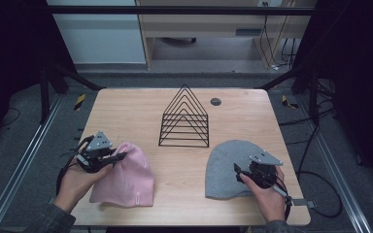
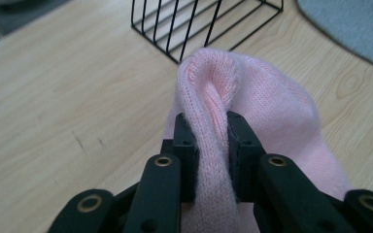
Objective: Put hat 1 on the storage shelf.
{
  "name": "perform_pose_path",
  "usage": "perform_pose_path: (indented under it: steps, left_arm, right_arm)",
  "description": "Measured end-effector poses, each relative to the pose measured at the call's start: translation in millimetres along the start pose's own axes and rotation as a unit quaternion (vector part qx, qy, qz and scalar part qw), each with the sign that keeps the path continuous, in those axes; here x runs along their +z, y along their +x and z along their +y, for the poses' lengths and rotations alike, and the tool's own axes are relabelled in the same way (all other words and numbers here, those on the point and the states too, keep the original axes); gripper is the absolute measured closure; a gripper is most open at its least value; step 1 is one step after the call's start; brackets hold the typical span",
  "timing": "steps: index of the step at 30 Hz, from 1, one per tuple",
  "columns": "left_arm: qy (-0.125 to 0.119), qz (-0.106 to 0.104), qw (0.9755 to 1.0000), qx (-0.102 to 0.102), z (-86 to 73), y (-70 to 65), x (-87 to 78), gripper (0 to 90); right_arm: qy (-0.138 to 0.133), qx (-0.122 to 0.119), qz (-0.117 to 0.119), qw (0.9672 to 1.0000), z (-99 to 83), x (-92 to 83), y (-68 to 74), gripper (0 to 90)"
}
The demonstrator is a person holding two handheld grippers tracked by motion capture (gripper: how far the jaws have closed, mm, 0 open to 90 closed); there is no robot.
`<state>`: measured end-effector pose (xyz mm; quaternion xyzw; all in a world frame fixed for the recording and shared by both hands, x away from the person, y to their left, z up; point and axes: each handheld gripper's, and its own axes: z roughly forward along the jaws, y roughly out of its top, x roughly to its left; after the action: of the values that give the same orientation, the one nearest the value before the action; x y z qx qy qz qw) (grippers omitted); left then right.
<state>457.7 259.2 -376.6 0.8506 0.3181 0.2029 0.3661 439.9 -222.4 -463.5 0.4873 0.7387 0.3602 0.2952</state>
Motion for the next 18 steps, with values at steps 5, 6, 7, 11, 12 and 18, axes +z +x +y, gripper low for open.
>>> perform_pose_path:
  steps: [5,6,7,11,12,18]
  left_arm:
    - [-0.023,0.002,0.9997,0.002,9.5,-4.1,-7.0,77.4]
    - [-0.027,0.006,0.9995,0.011,15.8,-5.6,-10.3,77.4]
    - [-0.03,0.006,0.9995,0.012,17.7,-5.7,-11.3,77.4]
    - [-0.04,0.006,0.9991,0.014,27.4,-4.2,-13.9,77.4]
    - [-0.041,0.004,0.999,0.015,30.0,-3.5,-14.1,77.4]
    - [-0.061,0.005,0.9979,0.024,48.9,-5.1,-16.4,77.5]
  right_arm:
    - [-0.003,-0.034,-0.019,0.9993,8.1,-4.5,8.6,27.0]
    - [-0.004,-0.042,-0.015,0.999,11.7,-5.4,12.5,27.6]
    - [-0.003,-0.049,-0.011,0.9987,14.8,-6.2,16.1,28.0]
    - [0.004,-0.07,0.008,0.9975,23.3,-7.1,28.8,29.8]
    - [0.006,-0.089,0.014,0.9959,29.0,-7.6,38.6,30.0]
    - [-0.006,-0.105,0.067,0.9922,49.5,-7.6,67.3,29.4]
